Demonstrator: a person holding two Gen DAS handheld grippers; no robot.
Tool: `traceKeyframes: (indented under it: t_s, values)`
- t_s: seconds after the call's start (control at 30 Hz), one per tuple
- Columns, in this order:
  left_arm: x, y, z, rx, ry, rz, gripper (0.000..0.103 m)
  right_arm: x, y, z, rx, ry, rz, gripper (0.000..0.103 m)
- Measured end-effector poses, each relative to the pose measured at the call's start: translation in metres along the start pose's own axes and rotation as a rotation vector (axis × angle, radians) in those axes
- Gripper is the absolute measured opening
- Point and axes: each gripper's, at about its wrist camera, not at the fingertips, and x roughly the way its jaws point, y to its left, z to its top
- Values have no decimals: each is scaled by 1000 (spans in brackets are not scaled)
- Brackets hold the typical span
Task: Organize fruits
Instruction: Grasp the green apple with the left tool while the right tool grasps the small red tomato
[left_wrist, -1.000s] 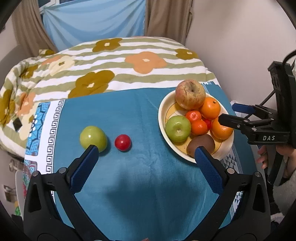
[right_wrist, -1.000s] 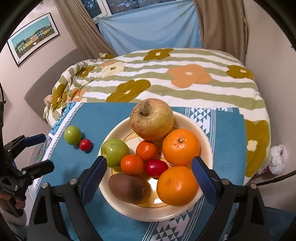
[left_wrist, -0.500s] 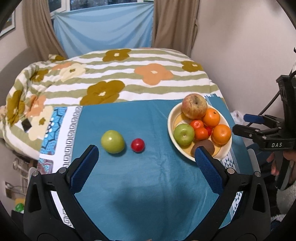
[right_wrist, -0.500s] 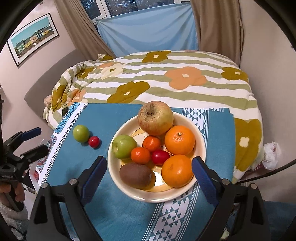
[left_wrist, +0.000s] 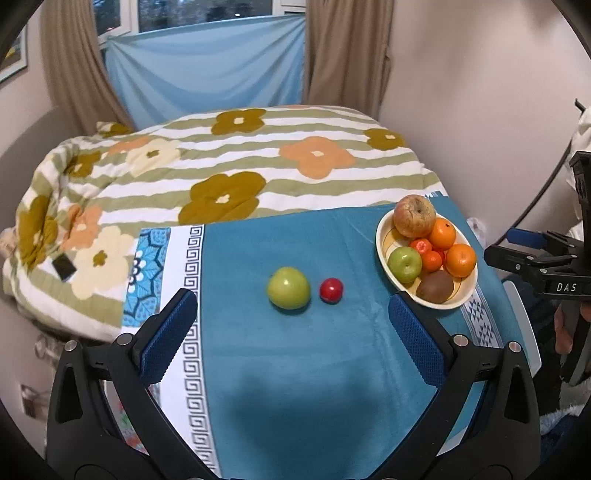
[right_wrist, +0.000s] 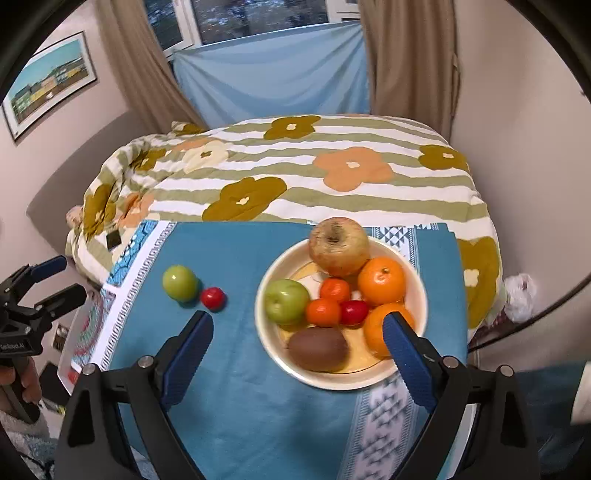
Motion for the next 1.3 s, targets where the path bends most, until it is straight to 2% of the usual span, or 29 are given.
traceKeyframes:
  t_s: [0.33,0.7,0.83,1.03,1.2,1.3]
  values:
    - [29,43,12,134,60,-123,103,24,50,-9,107,25,-49,92]
    - [107,59,12,275,152,-255,103,72,71,-42,220,48,-102,92]
    - [133,52,7,304,177,-295,103,92,76,-48,206,64,-113,92]
    - [163,37,-2,353,208,-337,103,118,80,-53,120,95,-129,92]
    - [179,29,-7,377,230,-351,90,130,81,-56,72,109,-136,92]
    - [185,26,-8,383,236,-354,74,135,81,-56,63,116,-121,90]
